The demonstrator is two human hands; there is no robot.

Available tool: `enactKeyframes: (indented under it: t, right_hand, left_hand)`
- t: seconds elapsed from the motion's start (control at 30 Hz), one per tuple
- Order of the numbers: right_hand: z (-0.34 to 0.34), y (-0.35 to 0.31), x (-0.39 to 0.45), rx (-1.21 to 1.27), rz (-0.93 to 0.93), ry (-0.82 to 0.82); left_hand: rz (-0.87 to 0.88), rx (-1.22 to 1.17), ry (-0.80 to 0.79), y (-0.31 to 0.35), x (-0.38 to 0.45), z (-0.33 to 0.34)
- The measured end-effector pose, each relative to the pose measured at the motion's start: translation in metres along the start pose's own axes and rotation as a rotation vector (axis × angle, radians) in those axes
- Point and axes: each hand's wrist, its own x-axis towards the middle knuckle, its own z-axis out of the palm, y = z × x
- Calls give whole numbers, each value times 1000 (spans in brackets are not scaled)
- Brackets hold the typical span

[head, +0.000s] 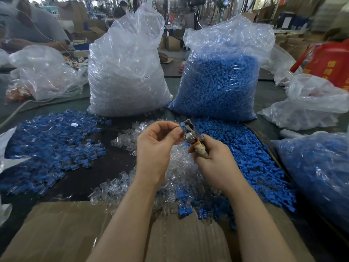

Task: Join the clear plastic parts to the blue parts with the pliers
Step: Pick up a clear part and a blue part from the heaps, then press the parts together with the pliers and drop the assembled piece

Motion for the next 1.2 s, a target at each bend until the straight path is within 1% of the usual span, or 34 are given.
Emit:
enactKeyframes:
  t: [0.13, 0.2, 0.23, 0.3, 0.37, 0.43, 0.47, 0.53, 0.6, 0.7, 0.8, 0.87, 0.9, 0.97, 1.03, 1.07, 1.13, 1.2]
  right_hand:
    - [1, 1, 2, -62, -2, -2]
    - [2, 7, 4, -131, 9, 11]
    - [2, 10, 5, -165, 30, 24]
    - [0, 17, 7, -213, 97, 59]
    - [-4, 23, 8, -288, 158, 83]
    - [-7, 27, 9, -382, 205, 87]
    - [-7, 29, 9, -422, 228, 89]
    - [-8, 32, 8, -489, 264, 80]
    - [-7, 34, 7, -550, 286, 56]
    - [-6, 35, 6, -619, 325, 23]
    - [-6, 36, 5, -630, 340, -19]
    - [-4, 36, 5, -629, 342, -29]
    - [-4, 36, 4, -633, 344, -27]
    - [-3, 36, 4, -647, 349, -11]
    - [-2, 36, 5, -671, 348, 3]
    - [-2, 37, 5, -682, 345, 6]
    - [-2, 37, 4, -695, 337, 2]
    - [-1, 38, 5, -697, 330, -8]
  left_hand:
    - [-67, 6, -6, 1, 2, -3]
    - [-140, 10, 50, 0, 5, -12]
    - [-184, 5, 109, 0, 9, -20]
    - [-281, -35, 286, 0, 16, -41]
    - [-367, -119, 492, 1, 22, -64]
    - [-428, -224, 654, 3, 26, -86]
    - [-453, -286, 708, 3, 27, -95]
    - [-499, -431, 763, 2, 29, -110]
    - [-520, -578, 803, 1, 28, -121]
    - [-476, -741, 887, 0, 26, -128]
    - [-424, -786, 924, 1, 26, -131]
    - [-432, -685, 862, 2, 28, -131]
    - [-447, -560, 805, 4, 28, -129]
    - [-480, -144, 637, 6, 27, -120]
    - [-482, 316, 416, 5, 25, -111]
    - [-475, 490, 297, 4, 24, -106]
    - [-478, 736, 108, 1, 22, -100]
    - [-493, 941, 26, -4, 23, -96]
